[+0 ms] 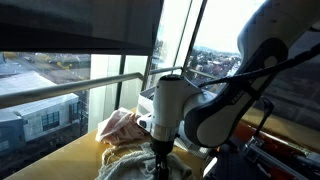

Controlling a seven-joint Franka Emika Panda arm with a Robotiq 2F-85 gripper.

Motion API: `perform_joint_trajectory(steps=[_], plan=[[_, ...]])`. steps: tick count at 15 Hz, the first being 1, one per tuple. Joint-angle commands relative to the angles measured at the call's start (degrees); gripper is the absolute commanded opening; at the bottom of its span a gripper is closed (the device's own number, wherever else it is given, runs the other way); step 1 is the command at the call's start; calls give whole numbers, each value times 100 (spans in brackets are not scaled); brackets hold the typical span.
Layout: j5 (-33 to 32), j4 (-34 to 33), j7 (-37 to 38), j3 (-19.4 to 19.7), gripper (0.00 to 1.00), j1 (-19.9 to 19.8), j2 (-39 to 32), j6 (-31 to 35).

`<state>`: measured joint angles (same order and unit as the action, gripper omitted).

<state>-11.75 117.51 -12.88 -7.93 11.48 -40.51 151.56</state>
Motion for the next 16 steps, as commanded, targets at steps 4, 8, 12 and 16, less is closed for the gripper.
perform_joint_trajectory(steps=[4,8,12,16], plan=[[-56,1127,92,-108,6,-20,1136,36],[84,1894,49,-323,1,-73,2409,-53],[113,2147,-24,-332,0,-105,3643,-179],[40,1835,-88,-25,0,-348,4490,-407]])
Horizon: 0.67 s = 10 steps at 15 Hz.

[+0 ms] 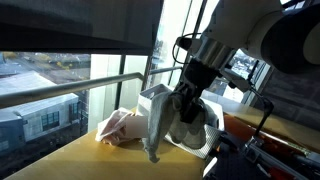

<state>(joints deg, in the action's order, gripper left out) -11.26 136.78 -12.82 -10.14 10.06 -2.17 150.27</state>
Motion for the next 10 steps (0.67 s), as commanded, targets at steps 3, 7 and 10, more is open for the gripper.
perform_joint_trajectory(steps=[3,7,10], plan=[[32,-544,-221,578,0,-553,901,-524],[289,-1329,-688,1227,0,-1050,645,-900],[600,-1705,-1115,1572,0,-1321,320,-1045]])
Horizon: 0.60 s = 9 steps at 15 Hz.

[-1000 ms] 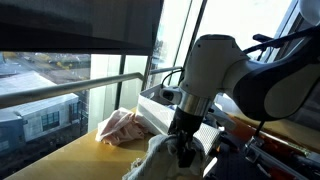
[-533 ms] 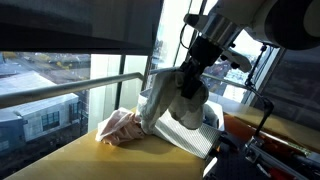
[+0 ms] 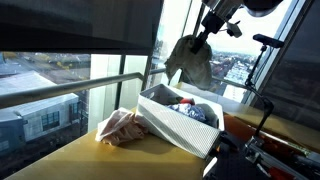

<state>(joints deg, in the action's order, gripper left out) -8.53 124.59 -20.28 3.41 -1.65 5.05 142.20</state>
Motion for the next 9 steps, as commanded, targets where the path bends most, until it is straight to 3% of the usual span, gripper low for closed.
perform_joint_trajectory(steps=[1,5,6,7,9], plan=[[384,-495,-416,256,0,-205,-473,-255],[409,-414,-358,201,0,-278,-727,-234],[398,-465,-270,186,10,-284,-839,-248],[342,-514,-218,179,26,-295,-943,-277],[333,-645,-169,173,40,-324,-1102,-337]])
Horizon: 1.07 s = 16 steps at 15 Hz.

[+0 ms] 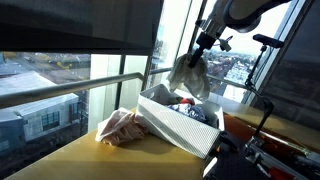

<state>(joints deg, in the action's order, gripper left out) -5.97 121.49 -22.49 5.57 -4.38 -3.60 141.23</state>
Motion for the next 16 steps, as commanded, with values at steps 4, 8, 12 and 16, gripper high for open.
perform_joint_trajectory(steps=[4,8,12,16], plan=[[128,-652,79,-130,69,-10,-243,-540],[57,-837,230,-337,97,162,-114,-808],[12,-708,365,-628,100,441,-34,-750],[-202,-594,333,-936,100,781,-316,-462]])
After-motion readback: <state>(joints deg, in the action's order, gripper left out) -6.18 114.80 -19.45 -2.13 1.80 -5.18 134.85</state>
